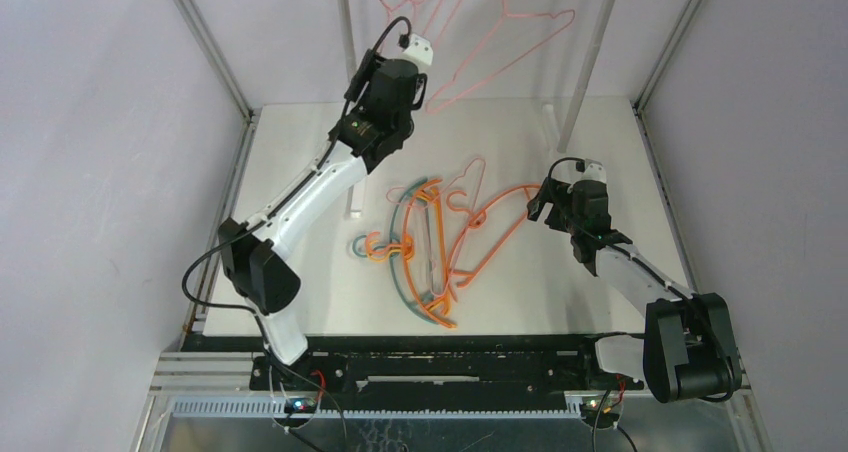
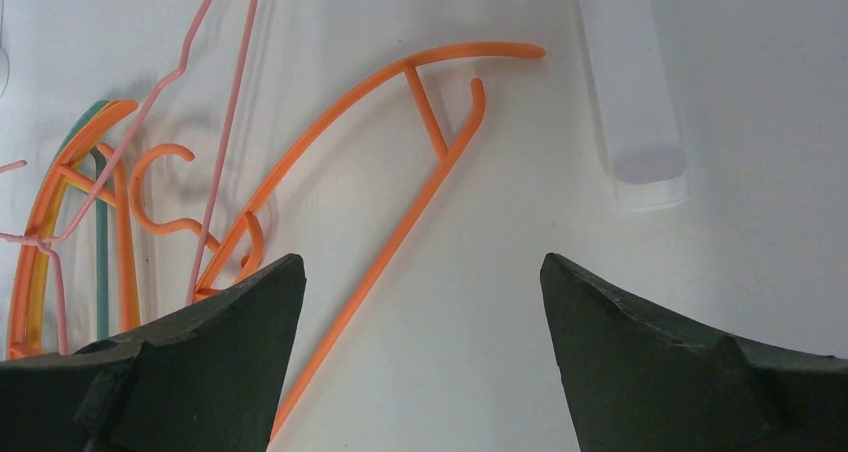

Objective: Organize the hangers

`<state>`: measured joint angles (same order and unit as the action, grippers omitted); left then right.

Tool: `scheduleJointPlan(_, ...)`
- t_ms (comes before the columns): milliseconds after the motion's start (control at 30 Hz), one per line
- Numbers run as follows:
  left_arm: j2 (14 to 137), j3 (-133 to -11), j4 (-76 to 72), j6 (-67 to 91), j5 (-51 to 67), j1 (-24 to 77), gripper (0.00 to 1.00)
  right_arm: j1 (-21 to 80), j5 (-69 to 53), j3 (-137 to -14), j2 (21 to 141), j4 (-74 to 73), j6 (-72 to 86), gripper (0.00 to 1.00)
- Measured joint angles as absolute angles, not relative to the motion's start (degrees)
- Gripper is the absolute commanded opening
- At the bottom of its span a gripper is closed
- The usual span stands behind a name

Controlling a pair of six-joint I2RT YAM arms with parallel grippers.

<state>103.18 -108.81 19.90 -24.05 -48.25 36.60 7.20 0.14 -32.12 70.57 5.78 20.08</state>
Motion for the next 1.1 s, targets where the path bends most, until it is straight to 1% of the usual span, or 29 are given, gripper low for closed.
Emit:
scheduleJointPlan(33,102.4,-106.7,19.8,-23.2,-47.9,36.6,0.86,7.2,0.1,-32.1,70.6,5.8,20.1,0.96)
scheduleJointPlan(100,101.0,-104.0,19.9,-22.3,-47.4,36.6,0.9,7.2,0.0,-32.1,70.6,5.8,20.1,0.96)
scheduleJointPlan(167,98.9,-101.5,19.9,-21.3,-47.1,36.6,0.96,7.2,-0.1,-32.1,70.6,5.8,20.1,0.97)
scheduleJointPlan(233,95.6,-98.5,19.8,-20.0,-46.6,36.6,0.99,7.2,-0.1,-32.1,70.7,5.8,20.1,0.97)
scheduleJointPlan(467,77.1,-84.8,18.3,-12.1,-43.2,36.6,0.99,7.4,-0.3,-32.3,71.5,5.8,20.1,0.97)
scheduleJointPlan(700,66.0,-70.0,15.2,-3.0,-38.7,36.8,0.99,10.4,0.5,-34.3,73.5,5.0,19.6,0.95)
scheduleJointPlan(900,61.6,-55.6,14.7,6.9,-33.4,37.5,1.0,19.4,4.0,-39.3,76.4,2.8,17.1,0.9)
scheduleJointPlan(1100,56.4,-45.3,14.1,16.0,-29.6,39.3,0.99,28.8,5.8,-43.7,77.8,0.0,14.5,0.87)
